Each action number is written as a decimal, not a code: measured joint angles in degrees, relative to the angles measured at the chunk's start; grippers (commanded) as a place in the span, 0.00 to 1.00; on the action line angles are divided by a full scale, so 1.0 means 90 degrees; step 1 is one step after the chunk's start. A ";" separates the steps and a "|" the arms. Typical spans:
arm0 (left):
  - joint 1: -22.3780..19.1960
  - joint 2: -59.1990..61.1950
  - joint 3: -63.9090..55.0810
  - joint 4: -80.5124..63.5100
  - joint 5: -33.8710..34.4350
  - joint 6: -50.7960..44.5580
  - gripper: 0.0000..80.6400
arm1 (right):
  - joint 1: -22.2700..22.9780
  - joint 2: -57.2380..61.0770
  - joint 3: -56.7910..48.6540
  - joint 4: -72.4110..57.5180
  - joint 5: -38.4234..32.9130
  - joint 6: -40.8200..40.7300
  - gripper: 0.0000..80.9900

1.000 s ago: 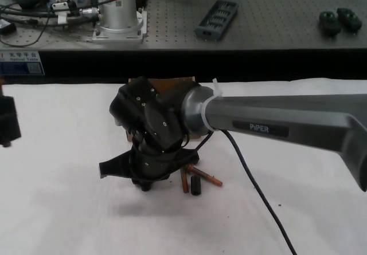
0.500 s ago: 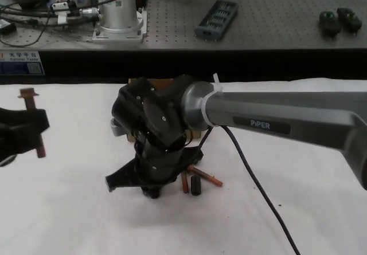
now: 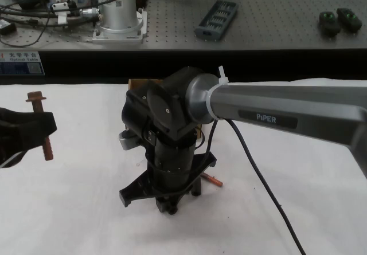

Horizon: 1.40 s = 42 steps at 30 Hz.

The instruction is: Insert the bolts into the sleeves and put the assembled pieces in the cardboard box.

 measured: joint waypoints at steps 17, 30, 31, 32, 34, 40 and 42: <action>0.0000 0.0000 0.0000 -0.0006 0.0000 0.0000 0.01 | -0.0012 0.0000 0.0000 0.0133 -0.0113 -0.0105 0.30; 0.0000 0.0000 0.0000 -0.0006 0.0000 0.0000 0.01 | -0.0012 0.0000 0.0000 0.0376 -0.0080 -0.0118 0.10; 0.0000 0.0000 0.0000 -0.0006 0.0000 0.0000 0.01 | -0.0012 0.0000 0.0000 0.0376 -0.0046 -0.0118 0.08; 0.0000 0.0000 0.0000 -0.0006 0.0000 0.0000 0.01 | -0.0012 0.0000 0.0000 0.0376 0.0000 -0.0118 0.07; 0.0000 0.0000 0.0000 -0.0006 0.0000 0.0000 0.01 | 0.0004 0.0000 0.0000 0.0376 0.0078 -0.0118 0.05; 0.0000 0.0000 0.0000 -0.0006 0.0000 0.0000 0.01 | 0.0004 0.0000 0.0000 0.0296 0.0125 -0.0272 0.05; 0.0000 0.0000 0.0000 -0.0006 0.0000 0.0000 0.01 | 0.0004 -0.0023 0.0019 0.0267 0.0125 -0.0324 0.05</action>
